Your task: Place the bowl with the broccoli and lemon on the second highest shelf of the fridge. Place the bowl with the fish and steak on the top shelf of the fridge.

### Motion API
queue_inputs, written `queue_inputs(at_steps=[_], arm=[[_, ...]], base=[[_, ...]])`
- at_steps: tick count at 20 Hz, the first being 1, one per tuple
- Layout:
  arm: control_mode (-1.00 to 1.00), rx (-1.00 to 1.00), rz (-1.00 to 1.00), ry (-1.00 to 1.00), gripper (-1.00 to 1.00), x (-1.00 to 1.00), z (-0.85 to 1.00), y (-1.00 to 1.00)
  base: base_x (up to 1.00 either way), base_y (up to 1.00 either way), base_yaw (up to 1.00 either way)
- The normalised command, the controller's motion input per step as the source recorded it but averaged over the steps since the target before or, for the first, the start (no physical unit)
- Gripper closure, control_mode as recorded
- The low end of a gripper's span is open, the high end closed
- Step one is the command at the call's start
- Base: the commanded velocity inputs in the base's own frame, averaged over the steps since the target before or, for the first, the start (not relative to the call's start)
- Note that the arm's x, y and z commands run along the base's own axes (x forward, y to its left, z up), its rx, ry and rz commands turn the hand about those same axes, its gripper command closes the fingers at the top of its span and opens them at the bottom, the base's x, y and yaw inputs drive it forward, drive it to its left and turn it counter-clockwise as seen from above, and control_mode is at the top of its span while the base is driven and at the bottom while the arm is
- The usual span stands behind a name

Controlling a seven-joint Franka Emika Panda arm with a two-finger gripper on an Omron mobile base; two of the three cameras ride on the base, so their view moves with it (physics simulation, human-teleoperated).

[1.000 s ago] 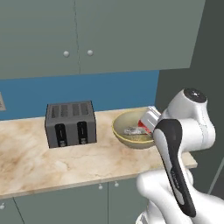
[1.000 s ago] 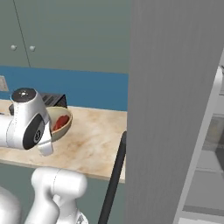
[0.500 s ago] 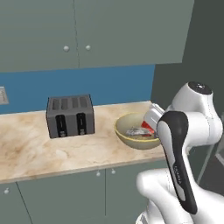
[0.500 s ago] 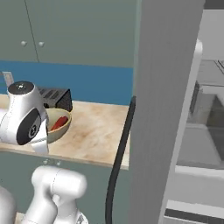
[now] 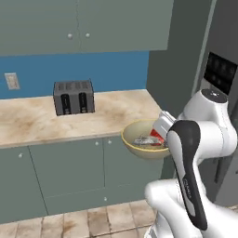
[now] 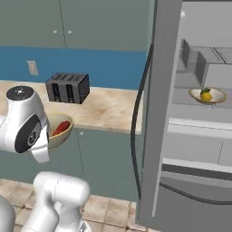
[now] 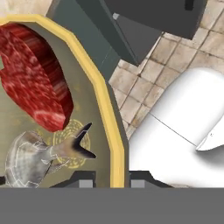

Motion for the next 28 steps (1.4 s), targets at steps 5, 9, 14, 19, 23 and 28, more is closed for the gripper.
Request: queue_inputs(at_steps=[5, 9, 14, 19, 23, 28], arm=[[1.00, 0.00, 0.00, 0.00, 1.00, 0.00, 0.00, 0.00], [1.00, 0.00, 0.00, 0.00, 1.00, 0.00, 0.00, 0.00], [1.00, 0.00, 0.00, 0.00, 1.00, 0.00, 0.00, 0.00], [1.00, 0.00, 0.00, 0.00, 1.00, 0.00, 0.00, 0.00], [1.00, 0.00, 0.00, 0.00, 1.00, 0.00, 0.00, 0.00], [1.00, 0.00, 0.00, 0.00, 1.00, 0.00, 0.00, 0.00]], base=[[-1.00, 0.00, 0.00], [-1.00, -0.62, -0.28], [-0.81, -1.00, -0.35], [0.22, -1.00, -0.21], [0.86, -1.00, -0.01], [0.81, -1.00, -0.02]])
